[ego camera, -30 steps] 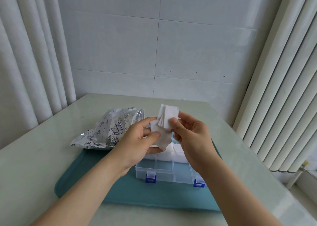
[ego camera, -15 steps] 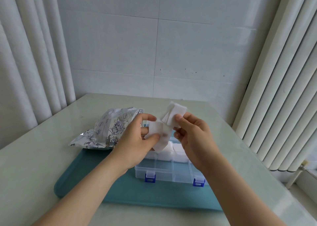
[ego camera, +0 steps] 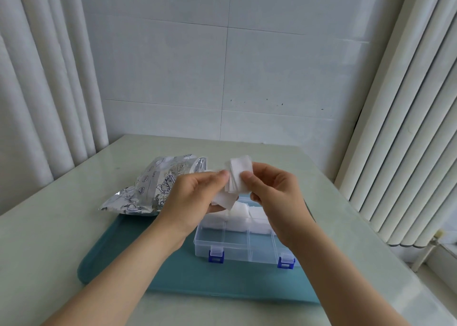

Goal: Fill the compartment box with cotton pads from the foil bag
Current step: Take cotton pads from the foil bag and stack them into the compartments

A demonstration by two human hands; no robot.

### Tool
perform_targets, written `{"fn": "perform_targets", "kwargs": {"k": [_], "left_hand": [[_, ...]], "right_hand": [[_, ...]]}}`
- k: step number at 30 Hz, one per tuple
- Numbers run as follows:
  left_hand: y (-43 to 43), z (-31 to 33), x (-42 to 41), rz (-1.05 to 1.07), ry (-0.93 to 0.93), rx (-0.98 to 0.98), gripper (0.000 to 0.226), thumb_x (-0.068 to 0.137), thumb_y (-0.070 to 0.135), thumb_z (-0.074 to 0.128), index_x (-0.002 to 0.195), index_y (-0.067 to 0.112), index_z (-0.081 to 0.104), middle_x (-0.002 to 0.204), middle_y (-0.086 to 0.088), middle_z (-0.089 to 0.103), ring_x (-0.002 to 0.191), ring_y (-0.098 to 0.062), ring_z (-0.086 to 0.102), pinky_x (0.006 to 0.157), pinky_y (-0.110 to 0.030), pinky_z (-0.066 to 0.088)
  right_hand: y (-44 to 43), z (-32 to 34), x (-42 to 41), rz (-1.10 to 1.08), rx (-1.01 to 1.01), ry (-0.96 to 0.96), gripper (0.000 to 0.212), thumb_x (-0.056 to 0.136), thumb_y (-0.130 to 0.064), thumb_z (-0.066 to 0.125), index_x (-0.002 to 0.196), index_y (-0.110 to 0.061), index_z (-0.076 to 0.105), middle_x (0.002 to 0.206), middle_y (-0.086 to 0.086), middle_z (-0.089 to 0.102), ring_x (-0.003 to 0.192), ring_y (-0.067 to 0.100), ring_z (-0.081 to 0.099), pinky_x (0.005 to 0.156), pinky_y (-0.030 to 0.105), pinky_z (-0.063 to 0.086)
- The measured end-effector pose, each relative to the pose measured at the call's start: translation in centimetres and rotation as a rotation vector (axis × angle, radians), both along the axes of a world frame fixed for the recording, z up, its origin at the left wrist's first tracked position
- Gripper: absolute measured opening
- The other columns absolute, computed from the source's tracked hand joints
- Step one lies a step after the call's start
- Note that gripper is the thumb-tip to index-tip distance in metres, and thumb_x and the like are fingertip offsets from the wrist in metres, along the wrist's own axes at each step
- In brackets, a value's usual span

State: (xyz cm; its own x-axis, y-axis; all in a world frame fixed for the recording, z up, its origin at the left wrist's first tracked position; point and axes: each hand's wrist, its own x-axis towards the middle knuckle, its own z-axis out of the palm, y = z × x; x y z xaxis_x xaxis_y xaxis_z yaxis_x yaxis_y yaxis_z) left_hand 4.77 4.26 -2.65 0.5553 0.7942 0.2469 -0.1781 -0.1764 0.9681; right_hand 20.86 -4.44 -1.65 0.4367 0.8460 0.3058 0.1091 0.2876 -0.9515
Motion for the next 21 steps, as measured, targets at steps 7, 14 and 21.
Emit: {"fn": "perform_targets", "kwargs": {"k": [7, 14, 21], "left_hand": [[0.2, -0.5, 0.0, -0.005, 0.018, 0.019, 0.023, 0.105, 0.023, 0.064, 0.106, 0.008, 0.082, 0.101, -0.013, 0.081, 0.097, -0.029, 0.08, 0.084, -0.042, 0.066], [0.4, -0.9, 0.1, 0.065, 0.033, 0.031, 0.02, 0.104, 0.023, 0.066, 0.108, 0.011, 0.082, 0.099, -0.006, 0.082, 0.095, -0.026, 0.08, 0.08, -0.039, 0.066], [0.5, -1.2, 0.2, 0.025, -0.022, -0.076, 0.022, 0.1, 0.023, 0.07, 0.112, 0.01, 0.082, 0.103, -0.011, 0.081, 0.1, -0.029, 0.079, 0.084, -0.043, 0.066]], "right_hand": [[0.5, -0.5, -0.3, -0.199, -0.071, -0.188, 0.023, 0.091, -0.028, 0.082, 0.113, -0.028, 0.076, 0.087, 0.0, 0.077, 0.077, 0.021, 0.075, 0.073, 0.033, 0.062], [0.2, -0.2, -0.3, -0.167, -0.122, -0.027, 0.01, 0.092, -0.021, 0.081, 0.101, -0.018, 0.079, 0.078, 0.003, 0.079, 0.061, 0.007, 0.067, 0.062, 0.019, 0.053], [0.1, -0.3, -0.7, -0.114, -0.173, 0.136, 0.015, 0.093, -0.021, 0.08, 0.108, -0.018, 0.08, 0.078, 0.003, 0.077, 0.061, 0.008, 0.063, 0.07, 0.031, 0.051]]}}
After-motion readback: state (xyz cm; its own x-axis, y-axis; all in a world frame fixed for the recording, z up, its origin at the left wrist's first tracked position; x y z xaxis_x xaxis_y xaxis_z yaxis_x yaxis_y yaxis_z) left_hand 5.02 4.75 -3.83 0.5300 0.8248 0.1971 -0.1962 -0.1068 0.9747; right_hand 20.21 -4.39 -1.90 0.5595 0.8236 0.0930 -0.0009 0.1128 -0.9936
